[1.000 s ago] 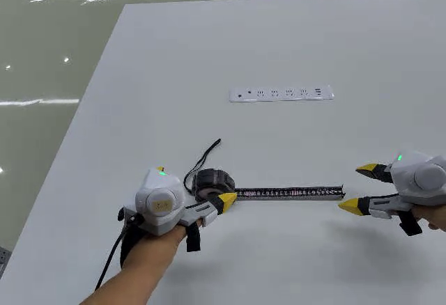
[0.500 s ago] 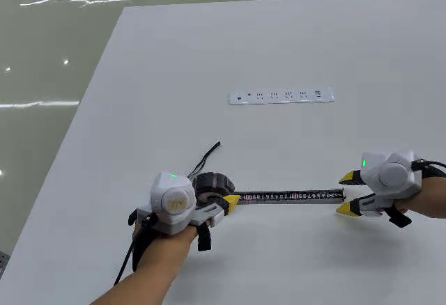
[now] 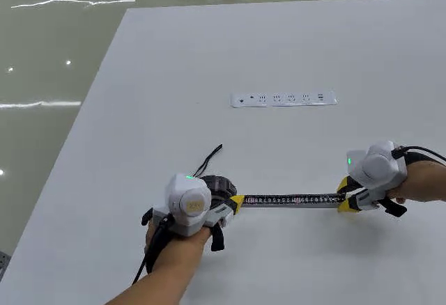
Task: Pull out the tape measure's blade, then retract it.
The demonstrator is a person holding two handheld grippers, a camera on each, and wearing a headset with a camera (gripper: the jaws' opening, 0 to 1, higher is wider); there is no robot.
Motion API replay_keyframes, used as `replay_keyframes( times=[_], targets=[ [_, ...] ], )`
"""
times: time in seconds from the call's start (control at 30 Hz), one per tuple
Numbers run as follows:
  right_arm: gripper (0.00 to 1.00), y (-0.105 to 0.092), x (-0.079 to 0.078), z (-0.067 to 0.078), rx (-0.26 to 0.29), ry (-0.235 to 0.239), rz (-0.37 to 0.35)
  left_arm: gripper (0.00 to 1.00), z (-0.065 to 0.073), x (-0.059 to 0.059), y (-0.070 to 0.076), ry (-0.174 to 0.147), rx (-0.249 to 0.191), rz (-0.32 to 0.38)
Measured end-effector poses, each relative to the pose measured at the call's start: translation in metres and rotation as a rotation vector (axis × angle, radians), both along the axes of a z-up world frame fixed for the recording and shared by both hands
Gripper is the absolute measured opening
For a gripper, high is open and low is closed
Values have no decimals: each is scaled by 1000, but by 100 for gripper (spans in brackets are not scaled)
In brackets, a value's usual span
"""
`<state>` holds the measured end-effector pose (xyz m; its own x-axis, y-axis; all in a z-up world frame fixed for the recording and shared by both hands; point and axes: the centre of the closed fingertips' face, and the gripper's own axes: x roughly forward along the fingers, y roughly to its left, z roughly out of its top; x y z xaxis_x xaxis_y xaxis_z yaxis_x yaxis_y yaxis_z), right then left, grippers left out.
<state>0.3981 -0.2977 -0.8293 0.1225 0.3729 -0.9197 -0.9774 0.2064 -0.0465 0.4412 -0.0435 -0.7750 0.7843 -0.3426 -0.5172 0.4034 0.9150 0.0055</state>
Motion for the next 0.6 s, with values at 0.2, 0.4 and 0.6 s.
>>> replay_keyframes(
  times=[0.2, 0.4, 0.6],
  targets=[
    [16, -3, -1, -2, -44, 27, -15, 70, -8, 0, 2, 27, -31, 55],
    [15, -7, 1, -6, -59, 38, -23, 69, -12, 5, -1, 59, -75, 104],
    [15, -7, 2, -7, -61, 30, -20, 62, -13, 9, -2, 64, -81, 135]
  ],
)
